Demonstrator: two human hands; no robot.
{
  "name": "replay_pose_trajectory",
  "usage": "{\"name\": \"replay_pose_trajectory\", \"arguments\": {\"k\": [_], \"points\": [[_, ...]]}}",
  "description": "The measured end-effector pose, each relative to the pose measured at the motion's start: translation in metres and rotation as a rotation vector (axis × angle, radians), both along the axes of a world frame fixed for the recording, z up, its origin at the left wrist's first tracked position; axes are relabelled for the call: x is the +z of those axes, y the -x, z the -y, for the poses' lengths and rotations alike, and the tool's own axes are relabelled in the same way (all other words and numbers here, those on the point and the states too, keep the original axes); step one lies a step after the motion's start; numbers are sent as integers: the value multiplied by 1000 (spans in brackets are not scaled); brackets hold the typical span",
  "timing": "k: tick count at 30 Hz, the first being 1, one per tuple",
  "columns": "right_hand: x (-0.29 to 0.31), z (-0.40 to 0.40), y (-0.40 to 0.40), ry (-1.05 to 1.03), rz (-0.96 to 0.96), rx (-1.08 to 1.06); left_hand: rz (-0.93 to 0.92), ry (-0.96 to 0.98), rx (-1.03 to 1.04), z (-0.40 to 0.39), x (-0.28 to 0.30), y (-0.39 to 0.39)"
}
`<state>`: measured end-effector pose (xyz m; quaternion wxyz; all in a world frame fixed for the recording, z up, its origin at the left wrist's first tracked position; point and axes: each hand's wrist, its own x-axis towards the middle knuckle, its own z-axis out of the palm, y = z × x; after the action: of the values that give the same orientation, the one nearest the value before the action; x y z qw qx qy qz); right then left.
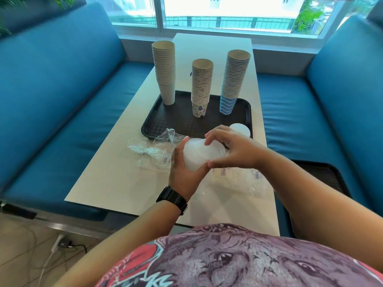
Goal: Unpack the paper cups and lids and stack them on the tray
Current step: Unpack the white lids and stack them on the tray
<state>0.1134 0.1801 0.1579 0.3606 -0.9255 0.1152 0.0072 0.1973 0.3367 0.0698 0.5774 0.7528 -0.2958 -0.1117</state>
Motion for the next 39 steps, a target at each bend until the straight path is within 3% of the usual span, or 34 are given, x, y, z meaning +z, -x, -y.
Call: {"name": "replay_pose_trajectory", "arguments": {"k": [4, 11, 15, 21, 39], "points": [[7, 3, -8, 183, -77, 41, 17, -12, -3, 4, -3, -1], [4, 53, -16, 147, 51, -160, -17, -20, 23, 6, -6, 2], [-12, 94, -24, 304, -127, -251, -13, -10, 25, 4, -8, 3], [-38, 110, -38, 404, -309, -222, -40, -8, 23, 4, -7, 4], [-52, 111, -53, 476, -456, -207, -41, -16, 65, 1, -8, 2]]}}
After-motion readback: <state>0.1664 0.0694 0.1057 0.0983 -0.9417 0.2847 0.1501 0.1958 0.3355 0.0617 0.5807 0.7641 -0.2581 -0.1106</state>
